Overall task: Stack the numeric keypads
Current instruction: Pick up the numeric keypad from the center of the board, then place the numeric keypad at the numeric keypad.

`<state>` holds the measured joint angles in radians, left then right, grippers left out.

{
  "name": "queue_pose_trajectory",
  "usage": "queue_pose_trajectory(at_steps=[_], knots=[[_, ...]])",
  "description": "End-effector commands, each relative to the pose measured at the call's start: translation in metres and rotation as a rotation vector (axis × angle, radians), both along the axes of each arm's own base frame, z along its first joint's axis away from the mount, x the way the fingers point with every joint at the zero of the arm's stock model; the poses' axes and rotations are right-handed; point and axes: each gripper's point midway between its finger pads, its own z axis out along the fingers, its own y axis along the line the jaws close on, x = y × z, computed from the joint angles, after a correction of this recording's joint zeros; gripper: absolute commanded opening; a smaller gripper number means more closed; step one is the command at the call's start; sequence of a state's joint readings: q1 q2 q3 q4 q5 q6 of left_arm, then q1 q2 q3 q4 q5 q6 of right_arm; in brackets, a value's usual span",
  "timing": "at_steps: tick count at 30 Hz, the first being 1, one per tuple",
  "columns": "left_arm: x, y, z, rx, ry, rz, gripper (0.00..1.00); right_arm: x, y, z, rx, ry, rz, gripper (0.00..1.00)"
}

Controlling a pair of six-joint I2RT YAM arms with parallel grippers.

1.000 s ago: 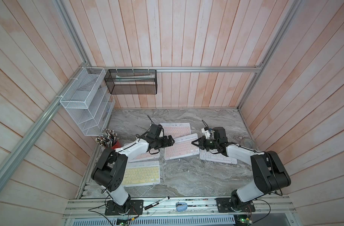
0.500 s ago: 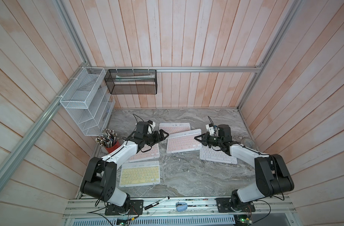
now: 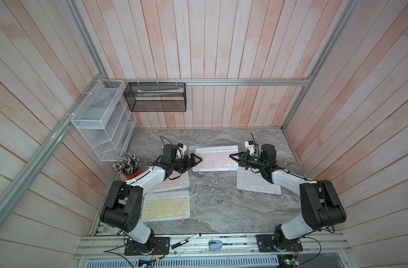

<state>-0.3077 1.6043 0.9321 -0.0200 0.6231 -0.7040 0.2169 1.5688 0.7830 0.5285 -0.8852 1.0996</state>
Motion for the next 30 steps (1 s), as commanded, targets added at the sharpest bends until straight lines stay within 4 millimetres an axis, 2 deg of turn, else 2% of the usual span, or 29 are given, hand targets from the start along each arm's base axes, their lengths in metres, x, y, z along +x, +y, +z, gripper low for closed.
queue_pose_trajectory(at_steps=[1, 6, 15, 23, 30], knots=[[0.015, -0.004, 0.014, -0.018, -0.045, -0.006, 0.95, 0.010, 0.007, 0.030, 0.053, -0.094, 0.040, 0.00], [0.027, -0.009, 0.021, -0.023, -0.067, -0.012, 0.94, 0.022, 0.011, 0.025, 0.051, -0.088, 0.051, 0.00], [0.054, -0.013, 0.020, 0.009, -0.081, -0.014, 0.94, 0.049, 0.021, 0.008, 0.046, -0.063, 0.063, 0.00], [0.079, -0.010, 0.008, 0.044, -0.079, 0.012, 0.94, 0.076, 0.025, -0.033, -0.043, 0.002, 0.074, 0.00], [0.102, -0.002, -0.008, 0.105, -0.075, 0.038, 0.94, 0.097, 0.028, -0.058, -0.102, 0.030, 0.078, 0.00]])
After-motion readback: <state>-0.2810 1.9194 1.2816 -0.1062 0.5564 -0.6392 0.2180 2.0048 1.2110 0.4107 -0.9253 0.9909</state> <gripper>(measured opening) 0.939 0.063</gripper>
